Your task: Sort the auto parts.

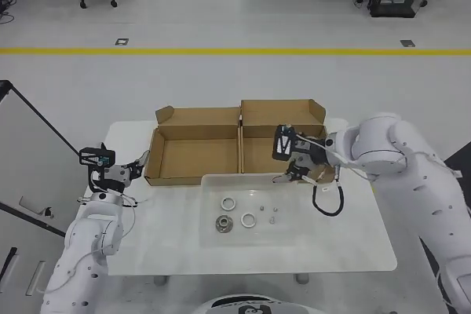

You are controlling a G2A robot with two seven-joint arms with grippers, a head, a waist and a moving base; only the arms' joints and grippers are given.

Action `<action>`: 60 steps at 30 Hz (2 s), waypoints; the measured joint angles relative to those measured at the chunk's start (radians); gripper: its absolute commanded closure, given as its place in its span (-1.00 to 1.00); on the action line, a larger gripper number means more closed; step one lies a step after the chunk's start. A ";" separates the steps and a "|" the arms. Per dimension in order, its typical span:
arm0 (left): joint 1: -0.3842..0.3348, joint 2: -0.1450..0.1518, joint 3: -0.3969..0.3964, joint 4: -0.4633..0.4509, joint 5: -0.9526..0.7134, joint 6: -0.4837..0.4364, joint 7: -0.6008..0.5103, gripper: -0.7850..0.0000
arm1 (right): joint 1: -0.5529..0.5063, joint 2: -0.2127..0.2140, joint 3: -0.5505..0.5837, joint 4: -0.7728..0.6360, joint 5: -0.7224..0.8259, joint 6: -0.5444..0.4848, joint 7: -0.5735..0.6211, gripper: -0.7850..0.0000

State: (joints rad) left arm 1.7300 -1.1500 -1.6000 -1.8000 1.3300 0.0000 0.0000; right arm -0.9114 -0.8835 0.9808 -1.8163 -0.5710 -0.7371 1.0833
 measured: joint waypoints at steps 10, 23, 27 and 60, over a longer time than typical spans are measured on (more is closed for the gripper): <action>0.000 0.000 0.000 0.000 0.000 0.000 0.000 -1.00 | 0.169 0.070 -0.267 0.047 0.081 -0.007 -0.007 -1.00; 0.000 0.000 0.000 0.000 0.000 0.000 0.000 -1.00 | 0.270 0.098 -0.497 0.096 0.051 -0.076 -0.076 -1.00; 0.000 0.000 0.000 0.000 0.000 0.000 0.000 -1.00 | 0.280 0.093 -0.530 0.108 0.040 -0.088 -0.089 -1.00; 0.000 0.000 0.000 0.000 0.000 0.000 0.000 -1.00 | 0.202 0.026 -0.620 0.180 -0.141 -0.118 -0.151 -1.00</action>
State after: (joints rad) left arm 1.7300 -1.1500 -1.6000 -1.8000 1.3300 0.0000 0.0000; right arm -0.7098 -0.8573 0.3606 -1.6364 -0.7121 -0.8554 0.9326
